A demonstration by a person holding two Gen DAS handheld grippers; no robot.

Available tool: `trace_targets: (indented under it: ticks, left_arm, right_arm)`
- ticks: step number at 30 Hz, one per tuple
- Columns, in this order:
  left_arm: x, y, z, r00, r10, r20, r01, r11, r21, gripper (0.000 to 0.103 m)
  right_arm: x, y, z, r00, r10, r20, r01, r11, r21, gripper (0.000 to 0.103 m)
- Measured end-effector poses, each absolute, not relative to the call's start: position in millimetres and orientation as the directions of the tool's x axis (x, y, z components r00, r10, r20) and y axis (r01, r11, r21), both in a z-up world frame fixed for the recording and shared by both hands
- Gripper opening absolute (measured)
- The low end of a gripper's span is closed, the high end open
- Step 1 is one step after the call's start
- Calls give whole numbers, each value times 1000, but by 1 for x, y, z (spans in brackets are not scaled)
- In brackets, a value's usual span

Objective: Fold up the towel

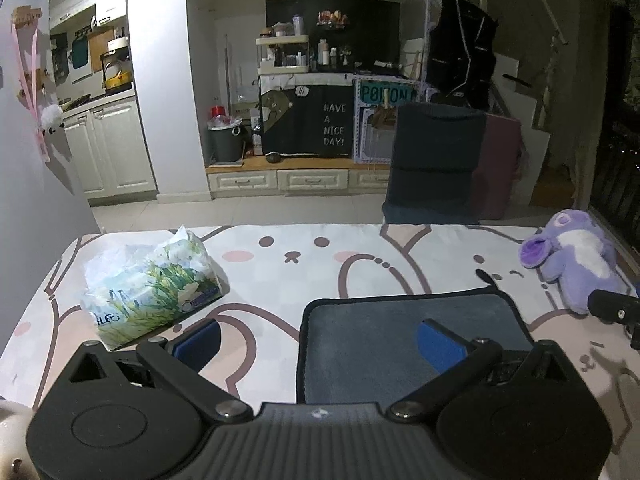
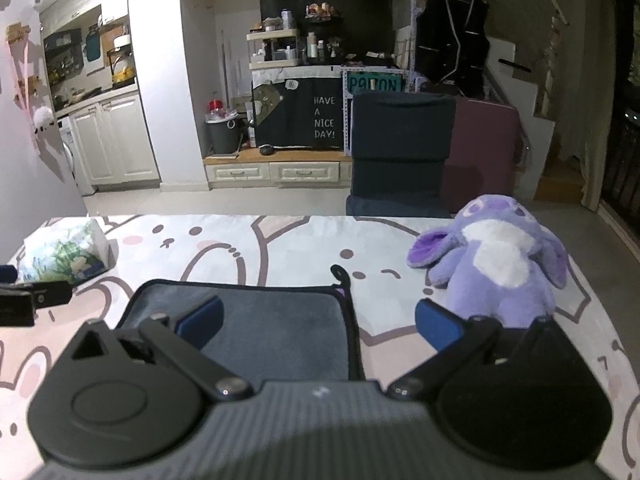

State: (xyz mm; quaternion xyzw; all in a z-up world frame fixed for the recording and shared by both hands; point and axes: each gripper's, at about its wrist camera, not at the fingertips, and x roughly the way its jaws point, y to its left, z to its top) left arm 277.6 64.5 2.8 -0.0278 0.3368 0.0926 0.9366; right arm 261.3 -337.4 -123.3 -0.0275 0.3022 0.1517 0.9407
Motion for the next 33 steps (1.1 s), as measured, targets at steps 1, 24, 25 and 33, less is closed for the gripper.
trace_targets:
  ticks: [1,24,25,33]
  left_arm:
    - [275,64,5,758,152,-634,-191,982,7,103]
    - [194,33,53,796,148,-587,-177,984,9,103]
    - [191,32,54,797,148,-585,-177,984,7,103]
    - [165,24,60,809,126,-574,-144,990,14,103]
  right_arm:
    - [257,-339,-120,774,269,-574,-300,953,42,103]
    - [151,-368,-71,811,322,-489,-348,937,41,103]
    - [148,-369,-70,810,325,-488,-351,935,40,103]
    - [116,-376,-64,812,344,-472,-377,926,27,103]
